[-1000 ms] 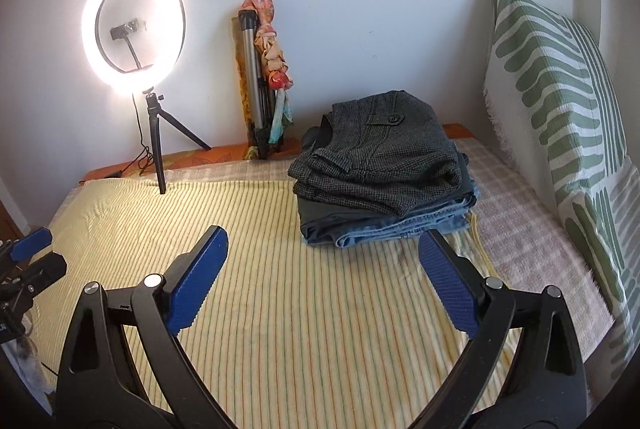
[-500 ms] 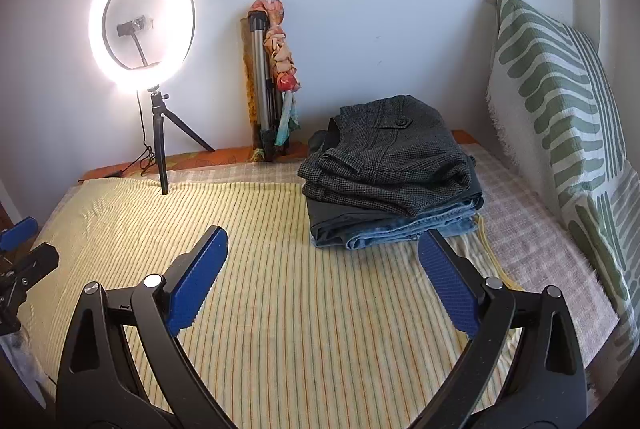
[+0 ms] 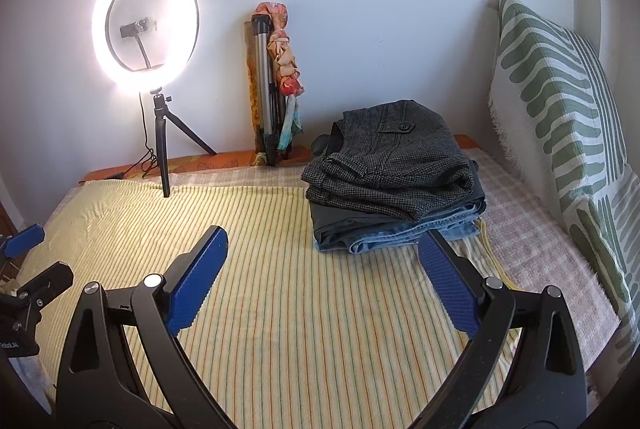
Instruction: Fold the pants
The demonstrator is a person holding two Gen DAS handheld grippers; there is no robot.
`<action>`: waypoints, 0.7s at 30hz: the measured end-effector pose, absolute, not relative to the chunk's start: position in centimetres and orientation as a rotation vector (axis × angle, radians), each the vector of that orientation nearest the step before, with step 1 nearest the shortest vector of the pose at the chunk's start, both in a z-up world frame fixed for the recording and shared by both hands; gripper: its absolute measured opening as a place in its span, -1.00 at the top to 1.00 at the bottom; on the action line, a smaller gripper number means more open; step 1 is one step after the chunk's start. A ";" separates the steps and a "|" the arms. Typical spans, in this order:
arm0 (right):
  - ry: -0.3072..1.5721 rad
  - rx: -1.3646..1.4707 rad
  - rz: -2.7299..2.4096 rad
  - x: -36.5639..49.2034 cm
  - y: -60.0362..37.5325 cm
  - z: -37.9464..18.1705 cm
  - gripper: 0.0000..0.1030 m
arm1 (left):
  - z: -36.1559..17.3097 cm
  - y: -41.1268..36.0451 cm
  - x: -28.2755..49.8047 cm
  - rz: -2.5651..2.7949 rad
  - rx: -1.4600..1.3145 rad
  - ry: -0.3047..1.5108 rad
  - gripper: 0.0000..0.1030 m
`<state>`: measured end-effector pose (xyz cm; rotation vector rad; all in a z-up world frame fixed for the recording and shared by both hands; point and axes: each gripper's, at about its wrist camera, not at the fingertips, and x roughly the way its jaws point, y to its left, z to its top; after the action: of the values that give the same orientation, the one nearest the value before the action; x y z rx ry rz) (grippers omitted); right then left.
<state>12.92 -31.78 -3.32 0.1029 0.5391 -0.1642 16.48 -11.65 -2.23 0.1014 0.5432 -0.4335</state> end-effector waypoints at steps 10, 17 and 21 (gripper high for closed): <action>0.523 0.097 -0.172 12.6 -31.6 -3.1 -0.90 | -1.7 -11.4 16.2 -0.431 0.087 0.536 -0.94; 0.524 0.095 -0.169 12.5 -31.5 -2.9 -0.90 | -1.7 -11.3 16.3 -0.435 0.083 0.540 -0.94; 0.523 0.092 -0.167 12.6 -31.4 -2.9 -0.90 | -1.7 -11.4 16.2 -0.438 0.084 0.541 -0.94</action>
<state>12.58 -31.41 -2.86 0.0923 0.5227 -0.1674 16.24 -11.37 -1.67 0.0842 0.5411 -0.4383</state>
